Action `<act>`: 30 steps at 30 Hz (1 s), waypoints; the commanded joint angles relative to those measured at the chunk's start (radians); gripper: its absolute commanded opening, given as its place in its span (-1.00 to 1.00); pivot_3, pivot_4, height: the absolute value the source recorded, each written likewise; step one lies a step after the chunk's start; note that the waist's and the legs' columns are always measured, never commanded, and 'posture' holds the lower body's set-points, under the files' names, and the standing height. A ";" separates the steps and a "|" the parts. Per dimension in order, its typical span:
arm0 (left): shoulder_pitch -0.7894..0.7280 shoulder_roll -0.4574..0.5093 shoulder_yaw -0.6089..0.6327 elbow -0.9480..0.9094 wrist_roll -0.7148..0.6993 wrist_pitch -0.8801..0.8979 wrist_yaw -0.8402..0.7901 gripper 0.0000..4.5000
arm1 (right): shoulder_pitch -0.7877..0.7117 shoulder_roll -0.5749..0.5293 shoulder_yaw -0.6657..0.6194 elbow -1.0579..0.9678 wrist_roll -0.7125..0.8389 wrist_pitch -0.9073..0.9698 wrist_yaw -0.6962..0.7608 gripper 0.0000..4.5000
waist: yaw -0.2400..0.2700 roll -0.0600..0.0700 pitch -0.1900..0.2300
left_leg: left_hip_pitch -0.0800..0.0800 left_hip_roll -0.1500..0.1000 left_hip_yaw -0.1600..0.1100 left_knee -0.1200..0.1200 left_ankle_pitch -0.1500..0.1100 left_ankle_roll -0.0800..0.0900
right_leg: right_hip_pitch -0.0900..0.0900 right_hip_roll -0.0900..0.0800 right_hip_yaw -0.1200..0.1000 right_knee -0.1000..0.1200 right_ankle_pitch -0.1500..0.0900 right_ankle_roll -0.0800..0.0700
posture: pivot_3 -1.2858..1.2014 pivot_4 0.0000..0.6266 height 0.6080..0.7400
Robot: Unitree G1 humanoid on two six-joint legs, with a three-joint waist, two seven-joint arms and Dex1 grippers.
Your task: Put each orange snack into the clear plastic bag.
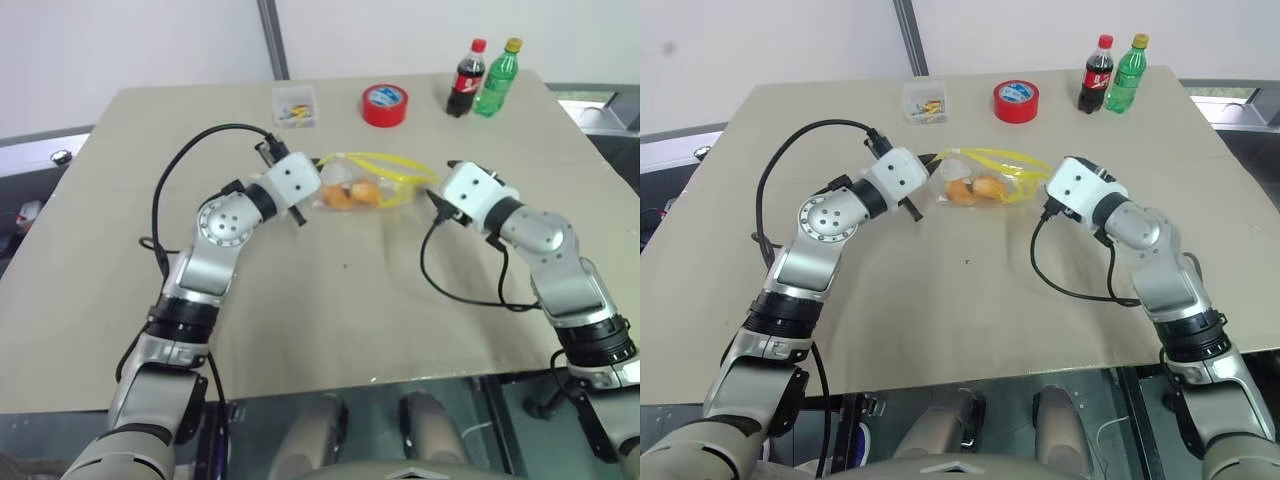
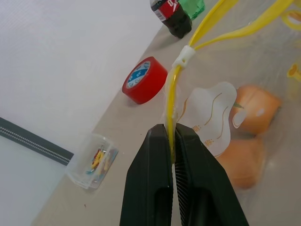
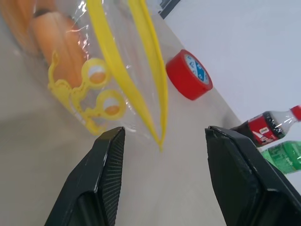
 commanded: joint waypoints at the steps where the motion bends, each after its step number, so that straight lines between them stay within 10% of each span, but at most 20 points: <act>1: 0.002 0.011 0.022 -0.065 -0.011 0.001 0.003 -1.00 | -0.029 0.009 -0.015 0.007 -0.008 -0.040 -0.011 0.23 | 0.000 0.000 0.000 | 0.000 0.000 0.000 0.000 0.000 0.000 | 0.000 0.000 0.000 0.000 0.000 0.000 | 0.03 -0.52 0.60; 7: 0.012 0.012 0.025 -0.086 -0.012 0.014 0.003 -1.00 | -0.048 0.026 0.003 0.068 -0.016 -0.086 -0.002 0.23 | -0.002 0.000 0.000 | 0.000 0.000 0.000 0.000 0.000 0.000 | 0.000 0.000 0.000 0.000 0.000 0.000 | 0.03 -0.52 0.60; 13: 0.023 0.015 0.029 -0.101 -0.014 0.023 0.003 -1.00 | -0.078 0.027 0.009 0.134 -0.038 -0.145 0.001 -0.97 | -0.002 0.000 0.000 | 0.000 0.000 0.000 0.000 0.000 0.000 | 0.000 0.000 0.000 0.000 0.000 0.000 | 0.03 -0.52 0.60; 30: -0.274 0.020 0.017 0.360 0.011 -0.235 0.058 -1.00 | -0.329 -0.058 -0.089 0.434 0.005 -0.306 -0.012 -0.97 | 0.000 0.000 0.000 | -0.001 -0.001 -0.001 0.000 0.000 0.000 | 0.000 -0.001 -0.001 -0.002 0.000 0.000 | 0.03 -0.52 0.60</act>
